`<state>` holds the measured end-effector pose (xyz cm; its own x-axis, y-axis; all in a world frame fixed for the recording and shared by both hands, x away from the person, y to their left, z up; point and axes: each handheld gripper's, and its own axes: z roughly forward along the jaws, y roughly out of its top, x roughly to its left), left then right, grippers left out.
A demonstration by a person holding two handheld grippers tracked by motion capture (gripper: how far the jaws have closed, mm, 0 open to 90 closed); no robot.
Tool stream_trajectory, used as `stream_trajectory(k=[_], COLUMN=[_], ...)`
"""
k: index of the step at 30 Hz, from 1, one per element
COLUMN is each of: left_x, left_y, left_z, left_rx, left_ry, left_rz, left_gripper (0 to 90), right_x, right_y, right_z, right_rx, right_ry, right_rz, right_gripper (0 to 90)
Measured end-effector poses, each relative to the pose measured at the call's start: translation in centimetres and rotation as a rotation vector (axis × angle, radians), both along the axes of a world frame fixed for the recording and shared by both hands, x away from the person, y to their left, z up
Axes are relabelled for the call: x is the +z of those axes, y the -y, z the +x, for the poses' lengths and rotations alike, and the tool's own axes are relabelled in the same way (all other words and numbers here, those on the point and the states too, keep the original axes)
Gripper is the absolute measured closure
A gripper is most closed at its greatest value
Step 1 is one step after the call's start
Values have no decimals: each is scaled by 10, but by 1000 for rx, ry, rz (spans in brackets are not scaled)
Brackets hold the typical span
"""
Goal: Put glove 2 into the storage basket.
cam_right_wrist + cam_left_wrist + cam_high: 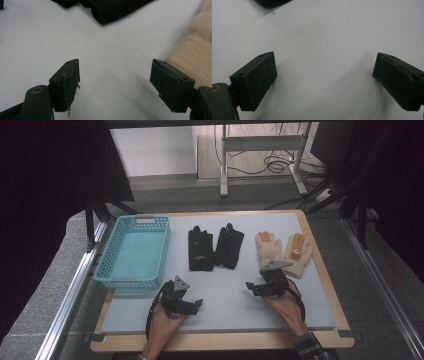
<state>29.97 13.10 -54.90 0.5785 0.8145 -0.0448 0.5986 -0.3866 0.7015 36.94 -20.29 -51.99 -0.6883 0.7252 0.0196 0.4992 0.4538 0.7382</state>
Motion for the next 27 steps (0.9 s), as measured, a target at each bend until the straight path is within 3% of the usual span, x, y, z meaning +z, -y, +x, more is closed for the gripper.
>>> stream_trajectory(k=[9,22,27], left_x=[0,0,0], left_y=[0,0,0], left_z=[0,0,0], left_rx=[0,0,-1], left_ry=[0,-1,-2], left_rz=[0,0,-1], left_gripper=[55,56,55], right_x=[7,21,22], right_y=[-11,-31,-41], right_z=[24,66,79], right_rx=[1,-9,-9], right_ry=[-11,17,16], right_rz=[2,-25,-22], right_gripper=[249,412,421])
